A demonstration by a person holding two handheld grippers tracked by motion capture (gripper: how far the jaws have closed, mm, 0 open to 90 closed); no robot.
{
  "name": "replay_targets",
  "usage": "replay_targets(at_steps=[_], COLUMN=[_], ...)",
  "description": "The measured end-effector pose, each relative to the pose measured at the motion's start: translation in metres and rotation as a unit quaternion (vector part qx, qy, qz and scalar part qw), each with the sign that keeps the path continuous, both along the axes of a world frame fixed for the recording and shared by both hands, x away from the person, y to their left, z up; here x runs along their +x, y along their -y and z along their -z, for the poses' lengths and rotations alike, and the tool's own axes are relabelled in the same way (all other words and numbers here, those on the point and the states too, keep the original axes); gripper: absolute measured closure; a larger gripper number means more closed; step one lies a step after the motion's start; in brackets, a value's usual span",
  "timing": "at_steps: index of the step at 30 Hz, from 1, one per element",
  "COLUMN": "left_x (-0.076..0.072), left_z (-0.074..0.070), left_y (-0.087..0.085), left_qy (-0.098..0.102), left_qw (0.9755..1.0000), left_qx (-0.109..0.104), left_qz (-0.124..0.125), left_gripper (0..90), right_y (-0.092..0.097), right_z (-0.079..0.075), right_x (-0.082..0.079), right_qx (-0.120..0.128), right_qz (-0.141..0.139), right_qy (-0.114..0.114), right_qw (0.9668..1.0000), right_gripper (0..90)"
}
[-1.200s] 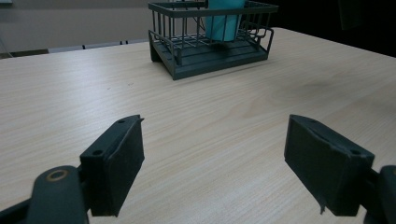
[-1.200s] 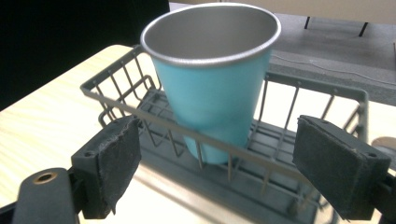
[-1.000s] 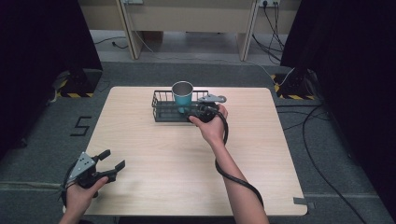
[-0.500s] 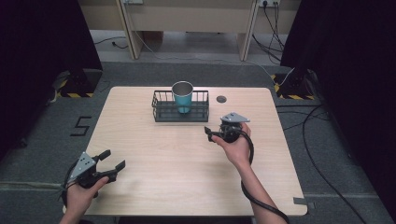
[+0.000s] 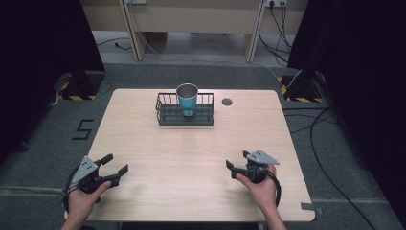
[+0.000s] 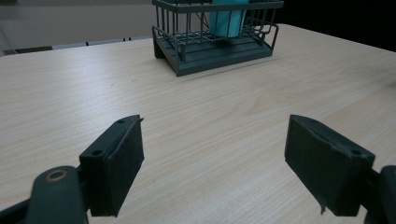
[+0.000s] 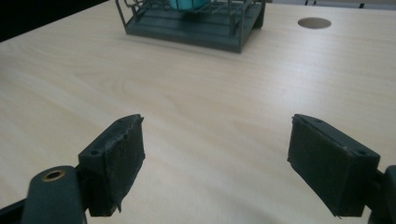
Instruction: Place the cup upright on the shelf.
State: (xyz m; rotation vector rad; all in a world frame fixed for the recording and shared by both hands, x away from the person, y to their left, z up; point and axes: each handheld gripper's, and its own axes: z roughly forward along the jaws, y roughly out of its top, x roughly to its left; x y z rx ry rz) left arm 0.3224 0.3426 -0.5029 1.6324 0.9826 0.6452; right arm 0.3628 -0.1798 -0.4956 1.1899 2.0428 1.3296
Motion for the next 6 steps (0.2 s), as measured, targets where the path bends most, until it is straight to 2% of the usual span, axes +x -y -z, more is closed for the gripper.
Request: replay_targets(at_steps=[3, 6], left_x=[0.0, 0.0], left_z=[0.0, -0.001], left_y=[0.0, 0.0], left_qy=[0.002, 0.004], left_qw=[1.0, 1.0], left_qx=[0.002, 0.006], left_qz=[0.0, -0.001], left_gripper=[19.0, 19.0], right_y=[0.008, 0.012], right_z=[0.005, 0.005], right_x=[-0.015, -0.02], right_qx=[0.003, 0.005], right_qz=[0.001, 0.003], right_qy=[0.002, 0.008], right_qw=[1.0, 1.0], right_gripper=[19.8, 20.3])
